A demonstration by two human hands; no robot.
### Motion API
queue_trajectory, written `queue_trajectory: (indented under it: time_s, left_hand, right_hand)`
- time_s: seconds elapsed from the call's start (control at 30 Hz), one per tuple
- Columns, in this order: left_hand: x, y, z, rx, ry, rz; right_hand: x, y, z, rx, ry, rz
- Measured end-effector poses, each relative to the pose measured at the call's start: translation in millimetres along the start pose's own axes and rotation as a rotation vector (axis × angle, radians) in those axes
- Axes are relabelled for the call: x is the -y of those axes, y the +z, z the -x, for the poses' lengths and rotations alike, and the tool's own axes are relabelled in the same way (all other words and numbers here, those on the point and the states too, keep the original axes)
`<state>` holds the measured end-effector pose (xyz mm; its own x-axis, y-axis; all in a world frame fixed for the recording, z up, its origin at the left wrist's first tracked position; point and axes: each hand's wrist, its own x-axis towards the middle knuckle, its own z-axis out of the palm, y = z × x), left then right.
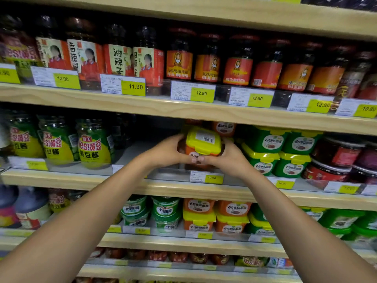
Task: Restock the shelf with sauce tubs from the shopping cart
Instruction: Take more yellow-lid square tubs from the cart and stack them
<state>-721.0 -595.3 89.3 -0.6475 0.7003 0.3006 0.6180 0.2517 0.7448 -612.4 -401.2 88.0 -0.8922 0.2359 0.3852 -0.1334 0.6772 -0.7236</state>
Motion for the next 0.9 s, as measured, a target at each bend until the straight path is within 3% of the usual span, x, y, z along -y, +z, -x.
queue_trajectory:
  time_s: [0.23,0.37,0.63,0.9]
  left_hand:
    - [-1.1,-14.2,-4.9,-0.194,-0.016,0.135]
    - [1.1,-18.9,-22.7,-0.282,-0.09,0.164]
    - [17.7,-17.9,-59.0,-0.275,-0.113,0.221]
    - [17.3,4.5,-69.1,-0.349,-0.088,0.216]
  right_hand:
    - [17.8,8.8,-13.6,-0.071,-0.054,-0.263]
    - [12.5,12.3,-27.2,-0.035,-0.013,-0.272]
    - [-12.4,9.4,-30.0,0.019,0.037,-0.036]
    - [-27.7,14.5,-33.3,-0.111,0.129,0.15]
